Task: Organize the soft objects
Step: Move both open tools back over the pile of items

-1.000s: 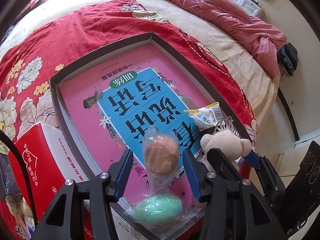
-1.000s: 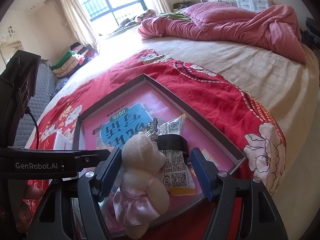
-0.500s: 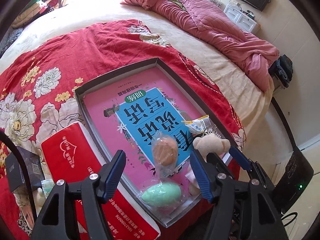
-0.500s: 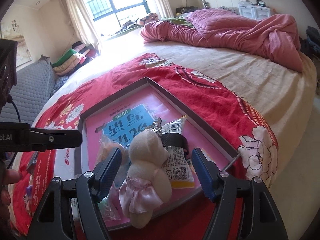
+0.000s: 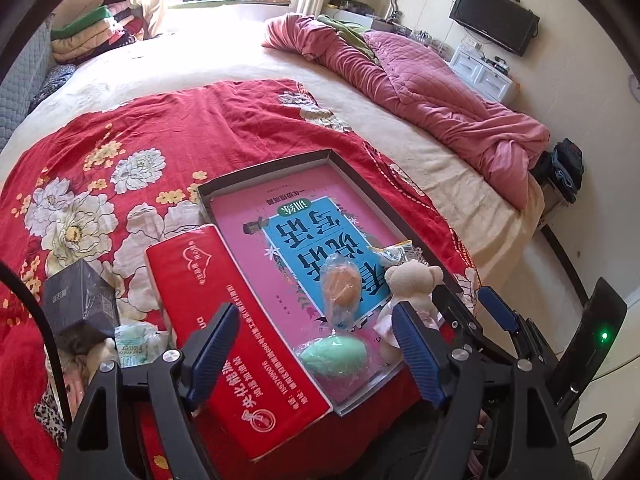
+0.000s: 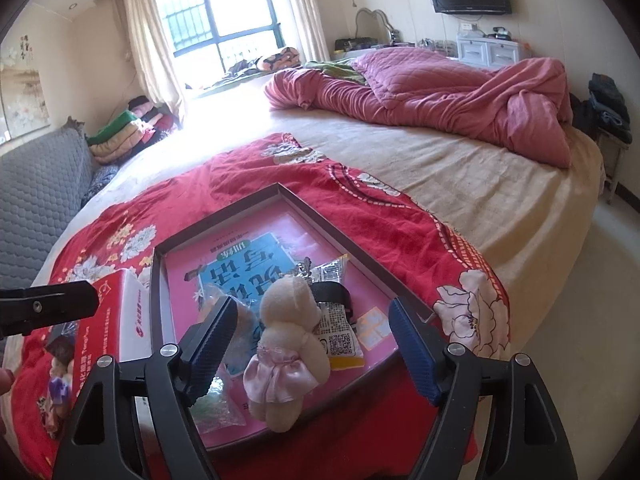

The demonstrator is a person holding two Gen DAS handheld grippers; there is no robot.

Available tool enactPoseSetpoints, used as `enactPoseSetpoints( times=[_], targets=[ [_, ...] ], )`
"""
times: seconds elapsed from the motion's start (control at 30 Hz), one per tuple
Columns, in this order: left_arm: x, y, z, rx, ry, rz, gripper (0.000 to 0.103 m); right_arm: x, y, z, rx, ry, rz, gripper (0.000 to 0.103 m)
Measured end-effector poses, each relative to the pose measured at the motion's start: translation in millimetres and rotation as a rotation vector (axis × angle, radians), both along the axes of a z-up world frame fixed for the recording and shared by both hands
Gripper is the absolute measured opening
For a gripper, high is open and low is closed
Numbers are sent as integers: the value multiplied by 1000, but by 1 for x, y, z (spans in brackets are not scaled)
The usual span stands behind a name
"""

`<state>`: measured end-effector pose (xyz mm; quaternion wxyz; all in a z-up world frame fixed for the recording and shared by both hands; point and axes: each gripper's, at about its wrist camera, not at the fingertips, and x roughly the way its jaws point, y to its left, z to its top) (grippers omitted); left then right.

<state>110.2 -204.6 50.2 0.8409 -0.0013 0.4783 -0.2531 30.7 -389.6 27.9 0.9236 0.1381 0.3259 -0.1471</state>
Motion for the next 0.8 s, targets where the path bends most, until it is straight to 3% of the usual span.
enactPoseSetpoints(
  times=[0.47, 0.8],
  targets=[
    [-29, 34, 8, -14, -37, 15, 84, -13, 27, 31, -104, -82, 5, 80],
    [-40, 50, 15, -31, -41, 38, 85, -23, 35, 48, -117, -118, 6, 80]
  ],
)
